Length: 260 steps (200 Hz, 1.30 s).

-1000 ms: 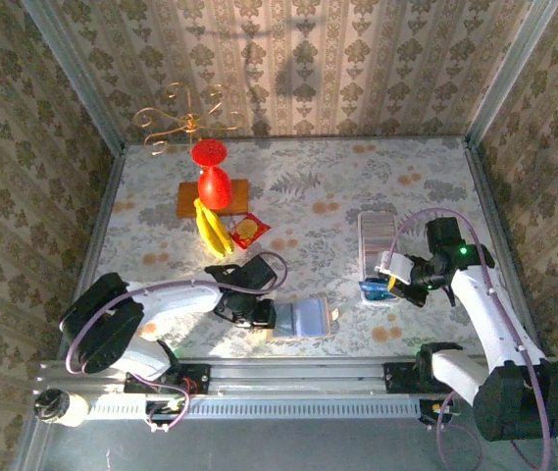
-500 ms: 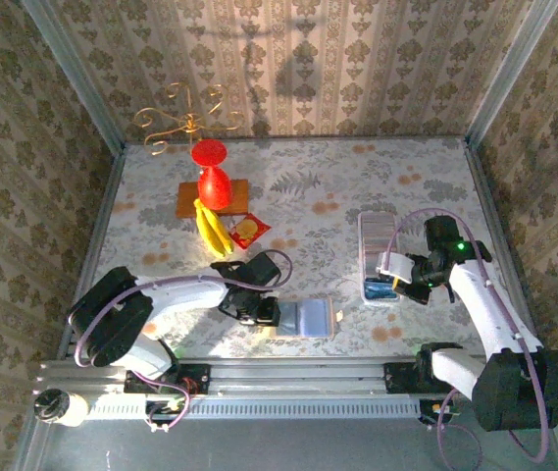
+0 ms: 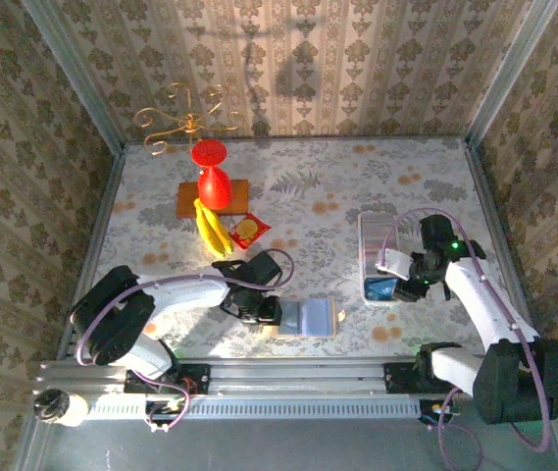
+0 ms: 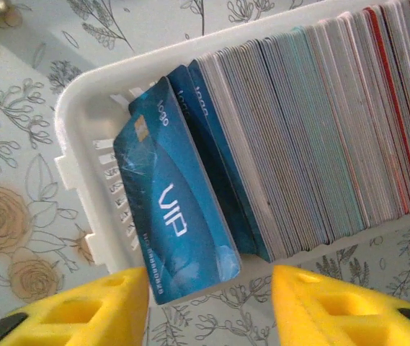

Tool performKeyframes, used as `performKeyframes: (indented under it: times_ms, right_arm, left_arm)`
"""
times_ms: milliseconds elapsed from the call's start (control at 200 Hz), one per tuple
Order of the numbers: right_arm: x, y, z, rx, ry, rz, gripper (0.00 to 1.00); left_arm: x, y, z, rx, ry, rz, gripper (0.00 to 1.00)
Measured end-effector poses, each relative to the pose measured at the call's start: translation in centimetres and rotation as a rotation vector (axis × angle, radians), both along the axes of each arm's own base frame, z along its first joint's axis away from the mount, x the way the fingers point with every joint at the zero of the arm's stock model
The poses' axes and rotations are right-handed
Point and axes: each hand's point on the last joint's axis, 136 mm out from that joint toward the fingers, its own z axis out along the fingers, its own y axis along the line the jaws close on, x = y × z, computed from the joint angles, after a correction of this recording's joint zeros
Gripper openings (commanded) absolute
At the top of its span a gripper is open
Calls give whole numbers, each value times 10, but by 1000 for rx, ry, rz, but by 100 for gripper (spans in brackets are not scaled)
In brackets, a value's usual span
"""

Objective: Put the credit cards into the card holder

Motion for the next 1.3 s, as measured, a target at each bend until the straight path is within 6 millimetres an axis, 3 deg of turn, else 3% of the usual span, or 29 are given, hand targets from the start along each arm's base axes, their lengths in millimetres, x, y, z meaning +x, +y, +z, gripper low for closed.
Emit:
performKeyframes:
  times_ms: [80, 160, 255, 600, 960, 1300]
  right_arm:
    - [4, -2, -2, -35, -11, 4, 72]
    - [7, -3, -1, -63, -28, 19, 93]
    - [12, -1, -1, -102, -54, 51, 100]
    - [40, 9, -3, -175, -71, 135, 100]
    - [35, 28, -20, -197, 6, 251, 100]
    - [43, 27, -25, -257, 14, 275, 96]
  left_arm:
    - [1, -2, 1, -8, -6, 0, 19]
    - [2, -3, 1, -15, -10, 0, 19]
    - [3, -5, 2, -21, -15, 1, 19]
    - [4, -6, 2, -28, -19, 3, 19]
    - [4, -6, -2, -32, -13, 24, 19]
    - [4, -6, -2, -31, -12, 28, 19]
